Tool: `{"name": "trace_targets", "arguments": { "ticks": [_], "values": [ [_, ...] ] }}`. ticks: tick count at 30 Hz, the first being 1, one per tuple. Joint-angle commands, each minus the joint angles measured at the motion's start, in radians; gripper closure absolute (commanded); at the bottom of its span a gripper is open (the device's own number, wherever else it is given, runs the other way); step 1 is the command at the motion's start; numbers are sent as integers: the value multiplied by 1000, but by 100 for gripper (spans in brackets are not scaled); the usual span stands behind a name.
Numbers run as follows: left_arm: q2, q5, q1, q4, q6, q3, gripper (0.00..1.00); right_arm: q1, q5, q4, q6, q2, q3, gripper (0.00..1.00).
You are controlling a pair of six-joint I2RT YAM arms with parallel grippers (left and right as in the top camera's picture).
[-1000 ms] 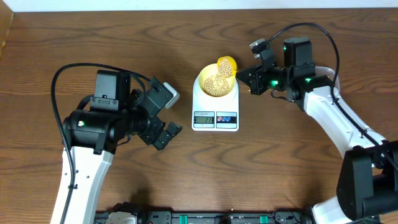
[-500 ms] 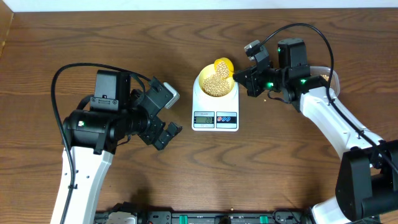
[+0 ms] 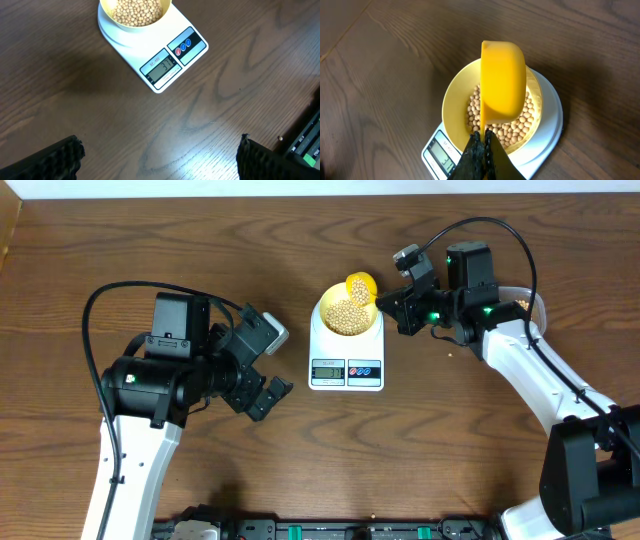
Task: Scoop item into bowl and weigh 50g on scale
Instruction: 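Hold the tipped yellow scoop over the bowl with the right gripper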
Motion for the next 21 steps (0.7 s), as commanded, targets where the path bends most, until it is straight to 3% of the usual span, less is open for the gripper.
{"name": "trace_targets", "arguments": {
  "ticks": [1, 21],
  "values": [
    [-2, -6, 3, -2, 6, -3, 0, 3, -2, 3, -21, 5, 7, 99],
    [-2, -6, 3, -2, 6, -3, 0, 50, 76, 3, -58, 5, 8, 99]
  ]
}}
